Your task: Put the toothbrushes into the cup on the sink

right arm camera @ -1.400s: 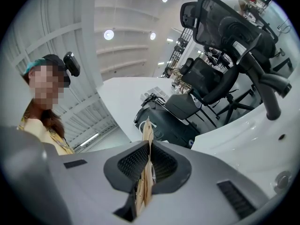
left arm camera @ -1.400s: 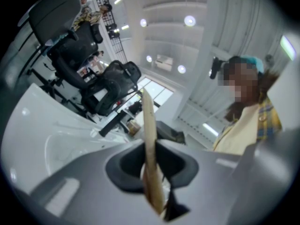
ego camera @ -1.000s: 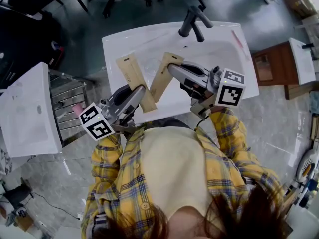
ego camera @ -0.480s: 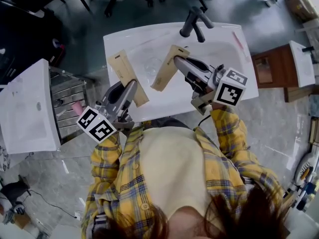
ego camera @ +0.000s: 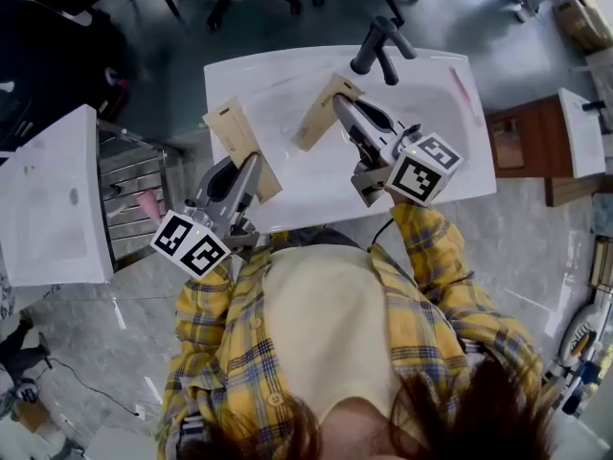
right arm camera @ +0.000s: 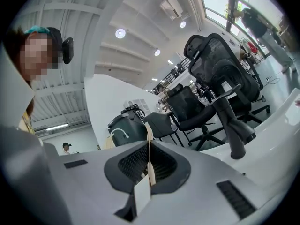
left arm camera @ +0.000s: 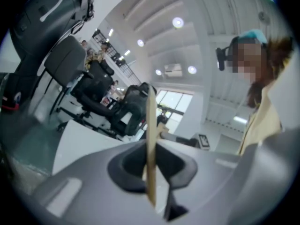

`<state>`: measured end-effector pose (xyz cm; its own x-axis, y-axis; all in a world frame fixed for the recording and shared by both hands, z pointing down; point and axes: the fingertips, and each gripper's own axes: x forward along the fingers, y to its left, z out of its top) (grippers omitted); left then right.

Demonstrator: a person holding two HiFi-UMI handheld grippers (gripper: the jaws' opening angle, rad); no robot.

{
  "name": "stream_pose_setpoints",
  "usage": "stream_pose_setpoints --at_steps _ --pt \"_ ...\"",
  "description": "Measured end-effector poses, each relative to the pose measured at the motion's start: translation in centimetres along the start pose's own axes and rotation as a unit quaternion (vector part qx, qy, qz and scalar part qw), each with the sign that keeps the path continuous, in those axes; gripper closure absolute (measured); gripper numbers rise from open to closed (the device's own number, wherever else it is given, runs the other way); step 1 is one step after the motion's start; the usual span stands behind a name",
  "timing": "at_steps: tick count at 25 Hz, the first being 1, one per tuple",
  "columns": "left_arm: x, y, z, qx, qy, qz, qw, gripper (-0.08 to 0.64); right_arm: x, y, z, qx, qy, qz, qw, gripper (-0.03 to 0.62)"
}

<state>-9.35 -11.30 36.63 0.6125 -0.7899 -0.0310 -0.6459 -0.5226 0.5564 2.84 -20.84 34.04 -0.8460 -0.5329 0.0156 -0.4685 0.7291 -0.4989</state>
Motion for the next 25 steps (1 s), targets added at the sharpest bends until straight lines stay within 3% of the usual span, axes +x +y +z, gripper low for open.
stream_pose_setpoints --at_steps 13,25 --pt "-0.4 -0.1 -0.7 -0.008 0.006 0.004 0.9999 0.529 1.9 -4.6 -4.0 -0.025 0.004 -0.068 0.997 0.575" --pt "0.3 -0.5 -1.4 -0.016 0.016 -0.004 0.9997 0.529 2.9 -6.2 -8.9 -0.027 0.064 -0.096 0.993 0.574"
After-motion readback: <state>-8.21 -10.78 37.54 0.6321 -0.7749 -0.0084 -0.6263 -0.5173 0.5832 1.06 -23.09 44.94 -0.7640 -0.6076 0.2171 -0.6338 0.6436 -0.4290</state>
